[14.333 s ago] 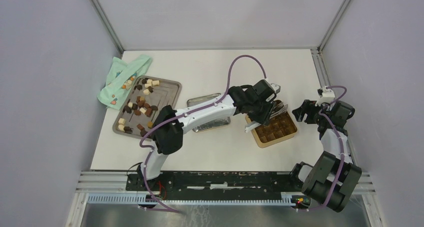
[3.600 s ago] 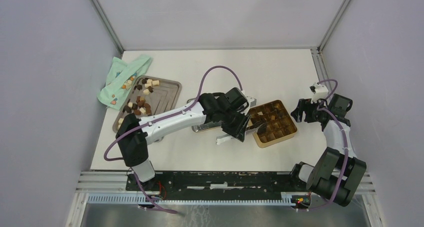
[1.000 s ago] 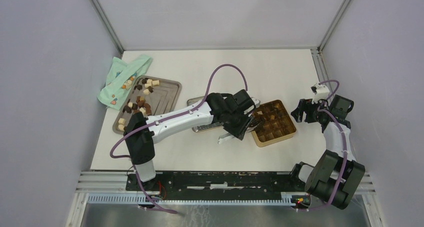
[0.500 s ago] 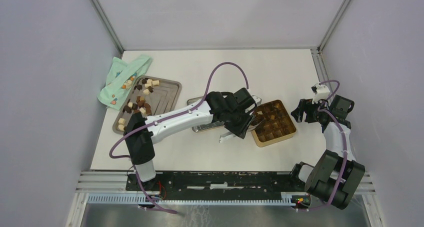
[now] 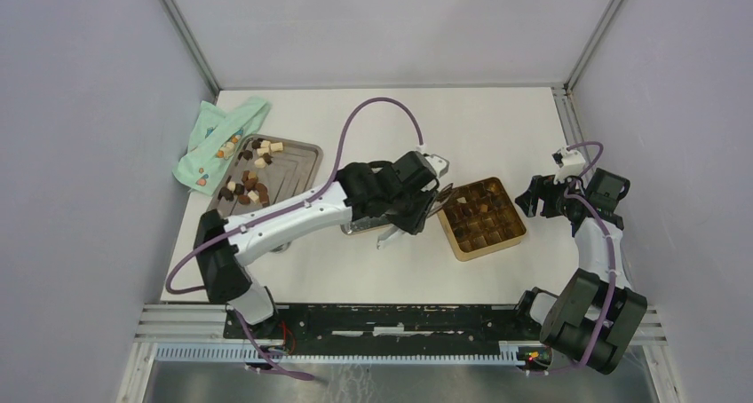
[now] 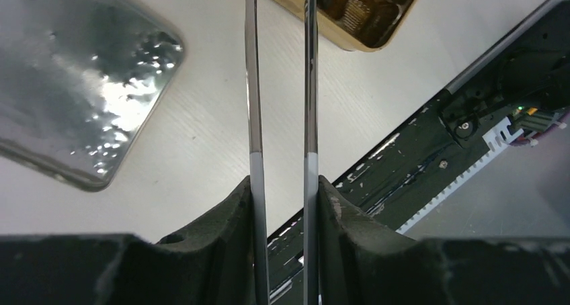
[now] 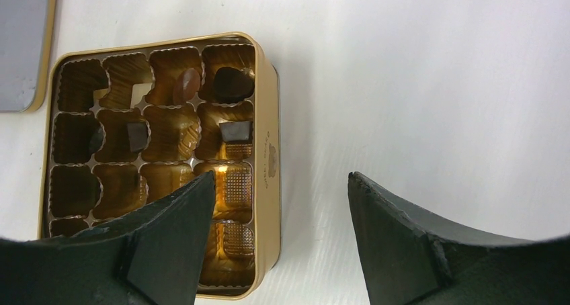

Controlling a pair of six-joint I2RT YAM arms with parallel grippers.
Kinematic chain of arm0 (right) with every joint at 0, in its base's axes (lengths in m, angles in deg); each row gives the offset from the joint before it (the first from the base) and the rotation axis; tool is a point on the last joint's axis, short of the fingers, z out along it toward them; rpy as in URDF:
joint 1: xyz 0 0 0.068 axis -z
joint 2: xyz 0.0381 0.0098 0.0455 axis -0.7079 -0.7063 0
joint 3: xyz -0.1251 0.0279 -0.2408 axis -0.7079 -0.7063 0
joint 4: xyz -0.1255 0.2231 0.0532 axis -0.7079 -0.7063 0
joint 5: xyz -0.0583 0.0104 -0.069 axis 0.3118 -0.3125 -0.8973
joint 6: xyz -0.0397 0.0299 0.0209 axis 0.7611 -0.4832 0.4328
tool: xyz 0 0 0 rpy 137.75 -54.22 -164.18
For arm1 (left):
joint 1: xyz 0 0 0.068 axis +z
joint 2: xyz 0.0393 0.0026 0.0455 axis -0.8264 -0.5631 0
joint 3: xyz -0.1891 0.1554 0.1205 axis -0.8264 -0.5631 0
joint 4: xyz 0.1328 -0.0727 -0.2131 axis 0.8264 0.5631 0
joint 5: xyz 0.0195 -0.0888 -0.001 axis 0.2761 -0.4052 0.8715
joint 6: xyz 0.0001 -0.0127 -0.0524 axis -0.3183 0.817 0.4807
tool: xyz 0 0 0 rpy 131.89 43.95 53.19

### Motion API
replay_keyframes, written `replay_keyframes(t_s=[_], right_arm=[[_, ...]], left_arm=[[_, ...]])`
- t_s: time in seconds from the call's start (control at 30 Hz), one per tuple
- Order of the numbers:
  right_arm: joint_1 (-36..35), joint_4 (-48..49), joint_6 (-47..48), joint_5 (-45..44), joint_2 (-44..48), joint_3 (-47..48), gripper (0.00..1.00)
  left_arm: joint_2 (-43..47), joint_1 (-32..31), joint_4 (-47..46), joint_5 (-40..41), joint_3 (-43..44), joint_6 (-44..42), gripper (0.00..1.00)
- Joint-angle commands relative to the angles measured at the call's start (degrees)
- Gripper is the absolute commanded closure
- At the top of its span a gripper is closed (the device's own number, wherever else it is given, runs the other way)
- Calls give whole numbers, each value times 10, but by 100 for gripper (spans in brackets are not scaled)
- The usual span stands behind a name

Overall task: Pack the chocolate
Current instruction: Place the fake chocolate in the packing box, then pick up the fake chocolate from the plate.

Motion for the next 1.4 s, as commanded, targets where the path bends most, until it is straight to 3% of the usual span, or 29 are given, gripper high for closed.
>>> replay_keyframes(t_s=[0.0, 0.17, 0.33, 0.7, 0.93, 1.37], right_arm=[[2, 11, 15, 18, 13, 1, 22], [2, 14, 21, 21, 19, -1, 22], [2, 17, 23, 31, 18, -4, 22], [2, 19, 23, 47, 19, -4, 22], [2, 26, 19, 51, 23, -12, 22], [2, 26, 19, 57, 9, -9, 22]], left_arm=[[92, 32, -4, 76, -44, 43, 59], [178, 119, 40, 94, -107, 60, 59], [230, 253, 82, 95, -148, 17, 59], [209, 443, 67, 144, -182, -54, 56], [205, 498, 81, 162, -198, -40, 56], [200, 540, 101, 163, -242, -36, 56]])
